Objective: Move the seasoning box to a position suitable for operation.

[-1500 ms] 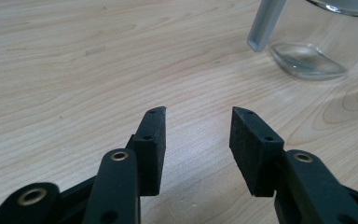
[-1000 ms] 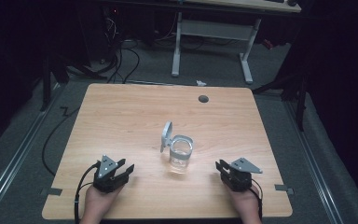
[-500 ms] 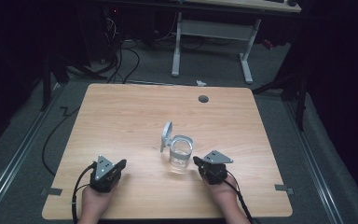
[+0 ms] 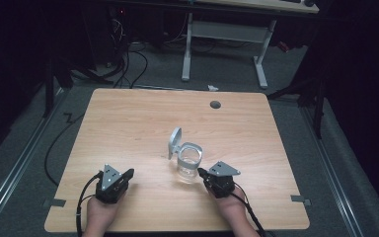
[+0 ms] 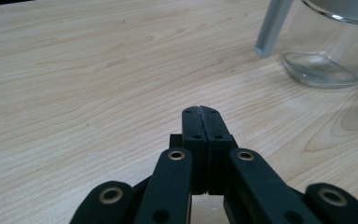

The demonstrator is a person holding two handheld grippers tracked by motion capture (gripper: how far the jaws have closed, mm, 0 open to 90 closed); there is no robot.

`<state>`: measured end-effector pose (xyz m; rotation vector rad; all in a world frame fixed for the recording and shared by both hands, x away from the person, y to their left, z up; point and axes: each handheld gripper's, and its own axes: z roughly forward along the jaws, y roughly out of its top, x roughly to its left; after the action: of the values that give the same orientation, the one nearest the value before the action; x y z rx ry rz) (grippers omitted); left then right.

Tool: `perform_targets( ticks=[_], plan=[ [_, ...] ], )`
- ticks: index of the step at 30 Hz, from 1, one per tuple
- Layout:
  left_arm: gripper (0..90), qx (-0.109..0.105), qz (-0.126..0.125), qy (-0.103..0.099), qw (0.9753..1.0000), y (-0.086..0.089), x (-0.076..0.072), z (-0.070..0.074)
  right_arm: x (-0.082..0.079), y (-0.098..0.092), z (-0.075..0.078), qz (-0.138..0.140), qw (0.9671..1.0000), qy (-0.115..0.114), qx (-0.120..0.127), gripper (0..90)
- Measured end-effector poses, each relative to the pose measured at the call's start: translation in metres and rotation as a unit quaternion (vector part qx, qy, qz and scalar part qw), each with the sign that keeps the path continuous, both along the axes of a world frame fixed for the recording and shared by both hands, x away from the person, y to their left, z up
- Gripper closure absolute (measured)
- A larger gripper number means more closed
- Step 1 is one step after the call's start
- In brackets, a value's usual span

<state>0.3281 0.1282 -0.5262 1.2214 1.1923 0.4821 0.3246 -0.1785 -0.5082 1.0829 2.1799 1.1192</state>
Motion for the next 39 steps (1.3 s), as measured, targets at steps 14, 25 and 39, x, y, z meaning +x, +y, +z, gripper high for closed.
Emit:
perform_targets(
  ticks=[14,25,39],
  plan=[
    [88.6,-0.006,0.003,0.001,1.0000,0.004,0.001,0.001,0.008,0.011,-0.001,0.003,1.0000,-0.001,0.003,90.0],
    [87.0,-0.007,-0.002,0.004,1.0000,0.002,0.000,0.001,0.058,0.001,0.014,-0.043,0.9990,-0.004,0.010,90.0],
    [86.9,-0.008,-0.006,0.007,0.9999,0.000,0.001,0.000,0.053,0.007,0.017,-0.023,0.9994,-0.019,0.015,90.0]
  ],
)
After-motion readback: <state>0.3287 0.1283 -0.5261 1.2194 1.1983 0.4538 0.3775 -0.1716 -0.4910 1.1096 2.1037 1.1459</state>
